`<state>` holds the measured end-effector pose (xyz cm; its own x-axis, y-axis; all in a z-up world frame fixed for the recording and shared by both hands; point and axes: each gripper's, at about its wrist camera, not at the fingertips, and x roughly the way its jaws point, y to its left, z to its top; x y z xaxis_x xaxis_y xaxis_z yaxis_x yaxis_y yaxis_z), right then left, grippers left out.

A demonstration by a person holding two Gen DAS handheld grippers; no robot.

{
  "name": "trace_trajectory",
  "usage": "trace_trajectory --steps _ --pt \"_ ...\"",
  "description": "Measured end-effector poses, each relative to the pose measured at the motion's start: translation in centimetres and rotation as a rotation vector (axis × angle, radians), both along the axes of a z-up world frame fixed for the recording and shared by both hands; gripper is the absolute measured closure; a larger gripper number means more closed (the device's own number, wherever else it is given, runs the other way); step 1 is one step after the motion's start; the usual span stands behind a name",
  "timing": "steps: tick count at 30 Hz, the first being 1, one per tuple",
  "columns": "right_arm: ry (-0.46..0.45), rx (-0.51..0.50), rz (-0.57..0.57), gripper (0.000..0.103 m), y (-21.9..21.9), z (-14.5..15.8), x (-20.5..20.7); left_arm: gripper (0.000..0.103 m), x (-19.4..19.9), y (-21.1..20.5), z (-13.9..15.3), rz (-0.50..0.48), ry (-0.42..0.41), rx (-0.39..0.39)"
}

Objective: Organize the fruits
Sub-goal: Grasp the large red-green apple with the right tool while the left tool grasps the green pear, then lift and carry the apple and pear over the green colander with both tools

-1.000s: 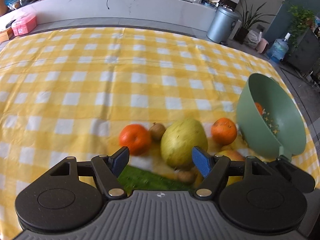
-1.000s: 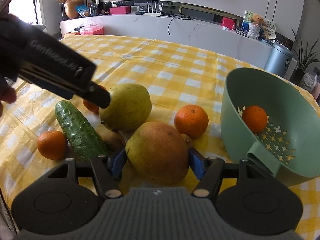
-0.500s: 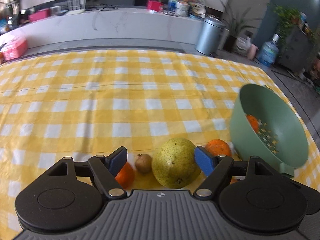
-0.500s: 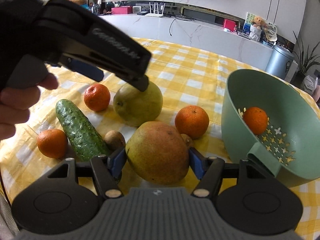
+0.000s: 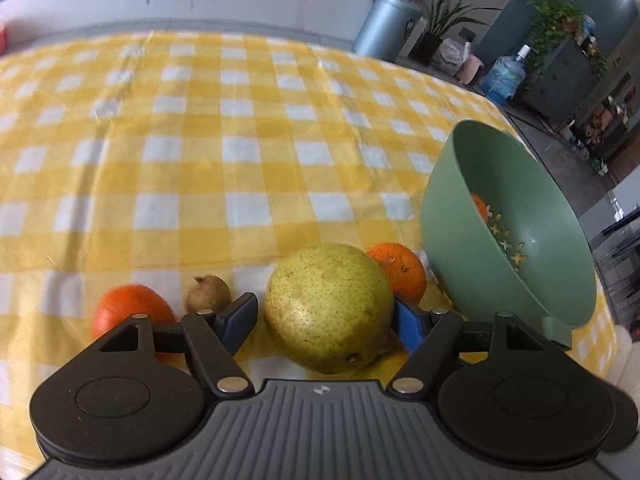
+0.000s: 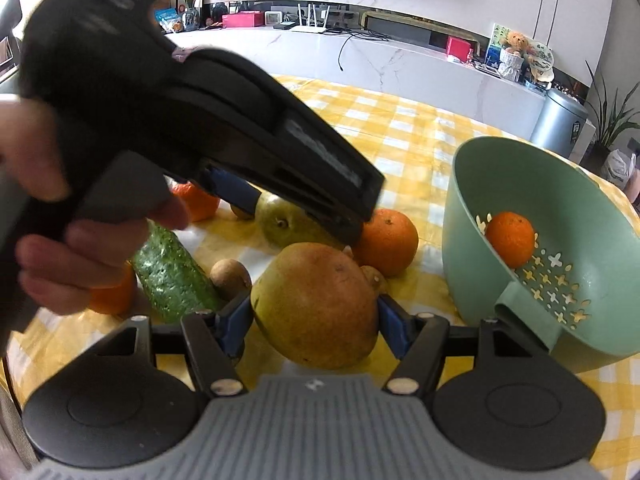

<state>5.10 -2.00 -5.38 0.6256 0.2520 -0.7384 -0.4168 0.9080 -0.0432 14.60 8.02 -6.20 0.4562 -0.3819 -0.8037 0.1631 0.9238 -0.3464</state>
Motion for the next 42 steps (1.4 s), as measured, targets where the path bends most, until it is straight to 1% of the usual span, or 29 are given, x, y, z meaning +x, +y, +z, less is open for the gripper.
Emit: trace_trajectory --steps 1,3,5,8,12,14,17,20,24,28,31,33,36,40,42 --pt "0.000 0.000 0.000 0.039 0.0 0.0 -0.1 0.028 -0.2 0.1 0.1 0.008 -0.013 -0.023" --pt "0.002 0.006 -0.004 0.039 0.0 0.0 -0.1 0.028 -0.4 0.0 0.2 0.023 -0.028 -0.017" --pt "0.007 0.011 -0.010 0.039 0.0 0.0 -0.1 0.029 -0.8 -0.2 0.3 0.007 -0.051 0.000" --pt "0.006 0.011 -0.011 0.039 0.1 0.1 0.0 0.029 -1.2 -0.4 0.3 0.024 -0.075 0.019" --pt "0.006 0.018 -0.016 0.039 -0.3 0.1 0.1 0.029 -1.5 -0.7 0.7 0.029 -0.106 0.089" --pt "0.002 0.016 -0.016 0.039 -0.2 0.0 0.1 0.029 -1.7 -0.4 0.8 0.044 -0.118 0.106" --pt "-0.002 0.014 -0.018 0.039 -0.2 0.0 0.1 0.029 -2.0 0.4 1.2 0.074 -0.118 0.091" --pt "-0.004 0.033 -0.025 0.040 -0.4 0.2 0.0 0.029 -2.4 0.9 1.9 0.085 -0.135 0.083" --pt "-0.024 0.058 -0.003 0.040 -0.1 0.4 -0.4 0.029 -3.0 1.7 2.8 0.109 -0.145 0.066" --pt "-0.036 0.044 0.004 0.039 0.1 0.6 -0.6 0.029 -3.8 2.6 3.7 0.148 -0.162 0.064" --pt "-0.039 0.079 -0.016 0.040 -0.3 0.9 -0.5 0.029 -4.8 3.3 4.3 0.180 -0.173 0.069" --pt "-0.047 0.105 -0.029 0.040 -0.6 1.3 -0.5 0.029 -5.7 3.9 4.7 0.207 -0.176 0.056" --pt "-0.073 0.132 -0.047 0.039 -1.1 1.9 -0.7 0.029 -6.9 4.9 5.4 0.237 -0.184 0.037" --pt "-0.101 0.179 -0.049 0.039 -1.3 2.6 -1.5 0.029 -8.2 5.5 6.6 0.263 -0.211 0.042" --pt "-0.136 0.195 -0.042 0.039 -1.4 3.1 -2.0 0.029 -8.8 5.7 7.3 0.289 -0.223 0.040"
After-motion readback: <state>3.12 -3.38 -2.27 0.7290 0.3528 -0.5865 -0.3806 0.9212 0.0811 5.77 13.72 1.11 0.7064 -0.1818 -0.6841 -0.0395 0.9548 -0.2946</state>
